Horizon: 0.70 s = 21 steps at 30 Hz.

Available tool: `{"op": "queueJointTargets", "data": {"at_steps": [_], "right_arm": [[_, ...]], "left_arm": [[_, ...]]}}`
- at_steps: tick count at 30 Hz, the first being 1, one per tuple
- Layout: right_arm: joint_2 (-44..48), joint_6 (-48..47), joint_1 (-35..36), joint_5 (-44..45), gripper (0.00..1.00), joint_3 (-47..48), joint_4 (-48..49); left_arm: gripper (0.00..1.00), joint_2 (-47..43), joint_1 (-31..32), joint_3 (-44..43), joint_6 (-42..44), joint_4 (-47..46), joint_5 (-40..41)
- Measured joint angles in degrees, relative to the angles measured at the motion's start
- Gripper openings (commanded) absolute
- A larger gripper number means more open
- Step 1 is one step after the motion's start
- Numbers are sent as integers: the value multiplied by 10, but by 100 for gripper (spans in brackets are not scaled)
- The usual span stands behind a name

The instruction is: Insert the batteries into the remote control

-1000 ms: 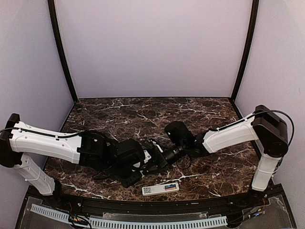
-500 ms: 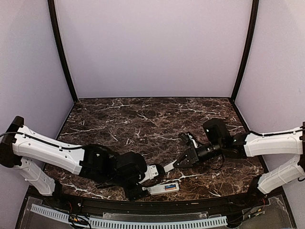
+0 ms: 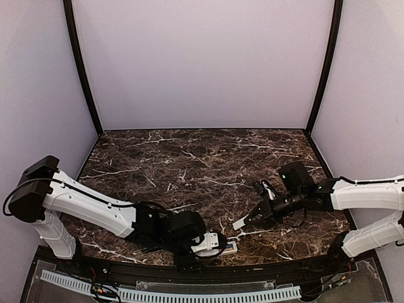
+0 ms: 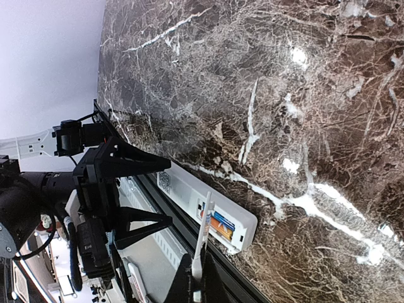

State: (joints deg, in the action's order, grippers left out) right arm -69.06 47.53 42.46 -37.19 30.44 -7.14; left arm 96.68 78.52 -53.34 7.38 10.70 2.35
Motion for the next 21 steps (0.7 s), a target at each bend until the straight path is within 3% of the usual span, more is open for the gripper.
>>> {"op": "queueJointTargets", "data": {"at_steps": [15,21], "right_arm": [[27,-18,-10,10,0,0,-21],[25,-20,-13,9,0,0,-21]], "left_arm": [[80,30,-33,-11,5,3,-51],[65,32,-36,-11,2,3,-53]]}}
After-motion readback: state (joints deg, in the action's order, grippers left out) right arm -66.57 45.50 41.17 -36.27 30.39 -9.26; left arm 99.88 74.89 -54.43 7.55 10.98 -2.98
